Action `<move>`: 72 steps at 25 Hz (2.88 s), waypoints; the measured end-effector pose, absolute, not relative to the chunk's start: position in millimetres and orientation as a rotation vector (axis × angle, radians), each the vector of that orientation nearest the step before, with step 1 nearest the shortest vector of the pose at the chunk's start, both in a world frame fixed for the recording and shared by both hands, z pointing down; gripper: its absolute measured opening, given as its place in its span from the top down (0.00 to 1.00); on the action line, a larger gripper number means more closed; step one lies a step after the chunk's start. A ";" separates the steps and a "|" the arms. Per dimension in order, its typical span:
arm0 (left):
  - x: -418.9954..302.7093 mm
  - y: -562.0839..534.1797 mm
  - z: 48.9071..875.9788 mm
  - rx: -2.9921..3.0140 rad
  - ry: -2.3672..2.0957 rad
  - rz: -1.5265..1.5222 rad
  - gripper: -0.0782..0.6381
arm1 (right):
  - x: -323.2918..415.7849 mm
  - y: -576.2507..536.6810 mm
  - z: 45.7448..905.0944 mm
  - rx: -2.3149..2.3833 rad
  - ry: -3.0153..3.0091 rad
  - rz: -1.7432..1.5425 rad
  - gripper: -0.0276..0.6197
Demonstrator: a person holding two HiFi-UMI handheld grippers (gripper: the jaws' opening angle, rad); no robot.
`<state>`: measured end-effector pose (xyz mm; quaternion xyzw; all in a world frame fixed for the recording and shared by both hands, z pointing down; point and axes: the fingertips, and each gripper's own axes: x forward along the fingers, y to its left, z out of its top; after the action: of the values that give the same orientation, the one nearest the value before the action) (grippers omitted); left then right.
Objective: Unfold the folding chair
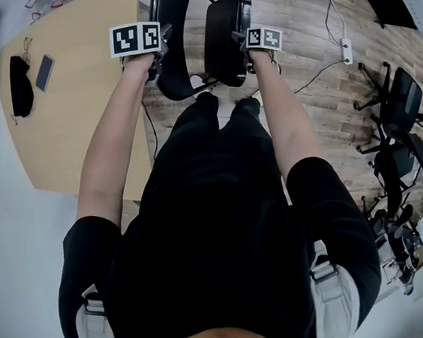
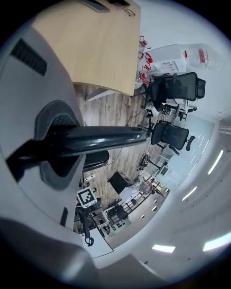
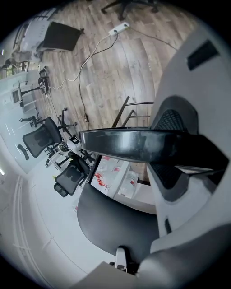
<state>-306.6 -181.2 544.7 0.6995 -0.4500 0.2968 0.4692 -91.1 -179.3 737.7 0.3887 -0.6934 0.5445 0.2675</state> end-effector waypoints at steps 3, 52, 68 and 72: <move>-297.5 -180.4 544.2 1.717 -1.106 0.726 0.81 | -76.5 -178.9 740.0 1.045 -1.871 1.489 0.68; -213.7 -188.8 628.5 1.787 -0.945 0.682 0.80 | 169.8 -183.9 872.8 0.494 -2.174 1.924 0.67; -176.4 -196.3 671.5 1.747 -0.924 0.645 0.81 | 241.1 -191.1 933.6 0.286 -2.308 2.077 0.66; -166.1 -199.7 682.3 1.734 -0.907 0.627 0.81 | 261.0 -191.8 953.0 0.270 -2.310 2.100 0.66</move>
<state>-166.1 -199.7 682.3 0.7224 -0.3777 0.2611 0.5170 261.0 -191.8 953.0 0.0862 -0.7371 0.6703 0.0039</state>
